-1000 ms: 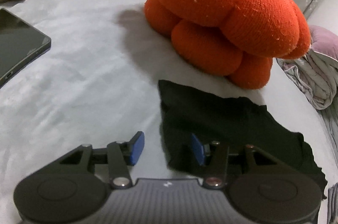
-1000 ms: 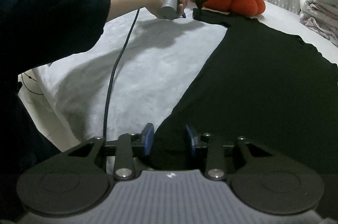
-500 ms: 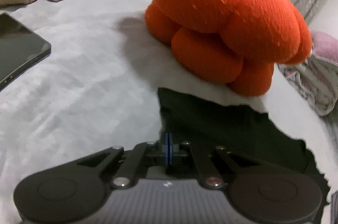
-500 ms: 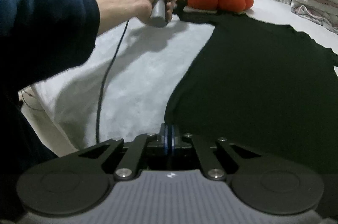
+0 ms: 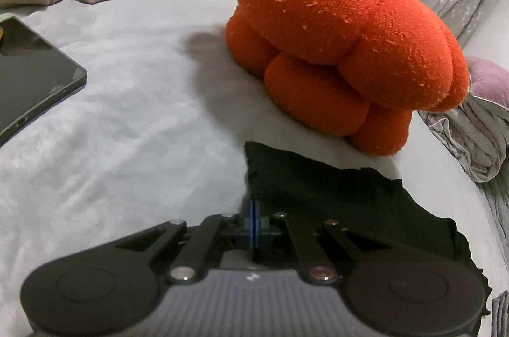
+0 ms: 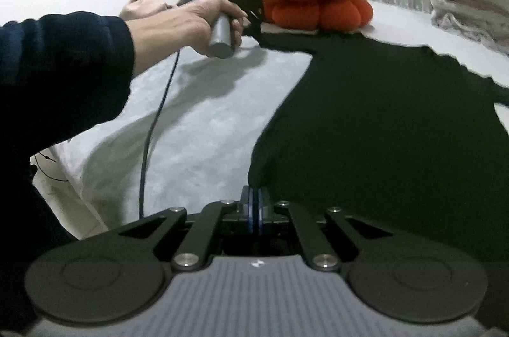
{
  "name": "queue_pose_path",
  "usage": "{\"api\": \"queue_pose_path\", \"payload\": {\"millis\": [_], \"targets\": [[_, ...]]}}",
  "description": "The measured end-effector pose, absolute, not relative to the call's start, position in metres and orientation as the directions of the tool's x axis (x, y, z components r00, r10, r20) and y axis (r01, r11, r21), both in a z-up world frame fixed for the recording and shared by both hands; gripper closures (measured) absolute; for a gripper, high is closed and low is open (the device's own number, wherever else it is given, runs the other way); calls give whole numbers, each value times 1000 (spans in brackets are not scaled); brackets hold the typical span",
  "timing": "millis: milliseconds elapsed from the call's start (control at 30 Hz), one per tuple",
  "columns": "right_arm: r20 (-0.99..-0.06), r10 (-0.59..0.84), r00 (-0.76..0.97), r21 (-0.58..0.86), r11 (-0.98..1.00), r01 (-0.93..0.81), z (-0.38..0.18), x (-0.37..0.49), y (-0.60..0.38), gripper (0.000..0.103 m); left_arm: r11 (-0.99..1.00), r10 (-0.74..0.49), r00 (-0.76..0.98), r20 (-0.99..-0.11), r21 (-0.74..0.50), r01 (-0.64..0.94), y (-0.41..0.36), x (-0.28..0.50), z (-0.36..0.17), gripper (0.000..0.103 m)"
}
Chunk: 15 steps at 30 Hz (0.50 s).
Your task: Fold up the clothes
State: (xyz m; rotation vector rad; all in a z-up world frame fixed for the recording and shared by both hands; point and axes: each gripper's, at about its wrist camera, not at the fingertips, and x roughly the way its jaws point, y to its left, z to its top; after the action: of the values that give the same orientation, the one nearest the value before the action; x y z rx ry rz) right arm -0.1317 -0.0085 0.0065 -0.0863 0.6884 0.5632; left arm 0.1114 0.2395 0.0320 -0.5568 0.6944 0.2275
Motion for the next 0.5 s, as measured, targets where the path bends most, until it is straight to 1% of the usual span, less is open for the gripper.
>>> {"api": "queue_pose_path", "payload": {"millis": [133, 367, 500], "targets": [[-605, 493, 625, 120, 832, -541, 11, -136, -7, 101, 827, 16, 747, -664, -411, -384, 242, 112, 29, 102], [-608, 510, 608, 139, 823, -551, 11, -138, -8, 100, 818, 19, 745, -667, -417, -395, 244, 113, 27, 102], [-630, 510, 586, 149, 820, -553, 3, -136, -8, 100, 817, 24, 746, -665, -417, -399, 245, 112, 27, 102]]}}
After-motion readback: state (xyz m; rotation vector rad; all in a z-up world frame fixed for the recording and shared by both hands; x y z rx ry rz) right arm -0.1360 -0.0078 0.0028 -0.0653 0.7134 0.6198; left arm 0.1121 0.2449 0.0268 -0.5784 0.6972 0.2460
